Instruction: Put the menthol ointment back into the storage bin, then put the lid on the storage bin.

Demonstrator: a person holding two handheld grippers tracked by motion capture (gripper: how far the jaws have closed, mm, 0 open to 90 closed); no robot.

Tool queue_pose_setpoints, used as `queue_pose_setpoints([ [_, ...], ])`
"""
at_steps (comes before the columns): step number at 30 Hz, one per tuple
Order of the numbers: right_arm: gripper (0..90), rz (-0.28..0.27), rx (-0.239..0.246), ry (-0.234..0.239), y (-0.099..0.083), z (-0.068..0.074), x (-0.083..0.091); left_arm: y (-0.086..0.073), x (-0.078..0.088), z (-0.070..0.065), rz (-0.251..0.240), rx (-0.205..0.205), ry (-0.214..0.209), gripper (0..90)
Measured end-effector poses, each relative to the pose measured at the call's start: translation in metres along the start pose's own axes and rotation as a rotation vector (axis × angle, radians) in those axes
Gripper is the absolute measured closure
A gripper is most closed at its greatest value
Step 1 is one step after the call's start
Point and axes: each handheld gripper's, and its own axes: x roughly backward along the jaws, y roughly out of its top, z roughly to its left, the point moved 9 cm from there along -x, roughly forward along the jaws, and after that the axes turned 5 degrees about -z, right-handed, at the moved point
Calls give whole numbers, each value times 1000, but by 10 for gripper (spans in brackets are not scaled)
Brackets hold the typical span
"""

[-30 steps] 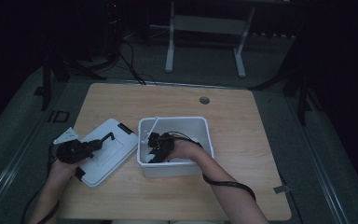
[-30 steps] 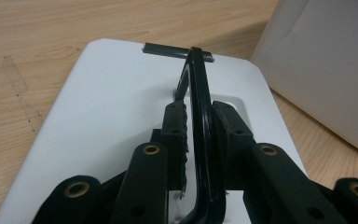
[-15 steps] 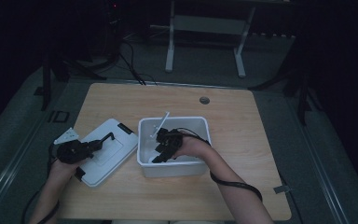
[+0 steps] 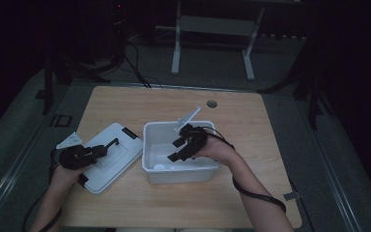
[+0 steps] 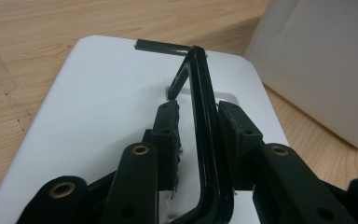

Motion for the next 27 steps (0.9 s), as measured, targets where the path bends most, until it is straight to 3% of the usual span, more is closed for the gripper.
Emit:
queue_pose_setpoints([
  [5, 193, -102, -43, -51, -11, 2, 41, 4, 0, 7, 18, 5, 51, 819],
  [8, 161, -152, -66, -95, -21, 2, 64, 5, -1, 10, 30, 1, 63, 826],
  [12, 153, -224, -120, -156, -45, 1, 99, 10, 0, 13, 38, 10, 61, 787],
  [16, 153, -253, -161, -220, -71, 1, 123, 18, -1, 17, 74, 16, 60, 676],
  [21, 157, -289, -224, -261, -104, 1, 138, 26, -3, 15, 178, -22, 55, 649],
  [23, 157, -303, -248, -264, -115, 1, 139, 29, -4, 16, 209, -45, 77, 619],
  [27, 159, -320, -281, -255, -131, 3, 135, 30, -7, 15, 321, -73, 71, 608],
])
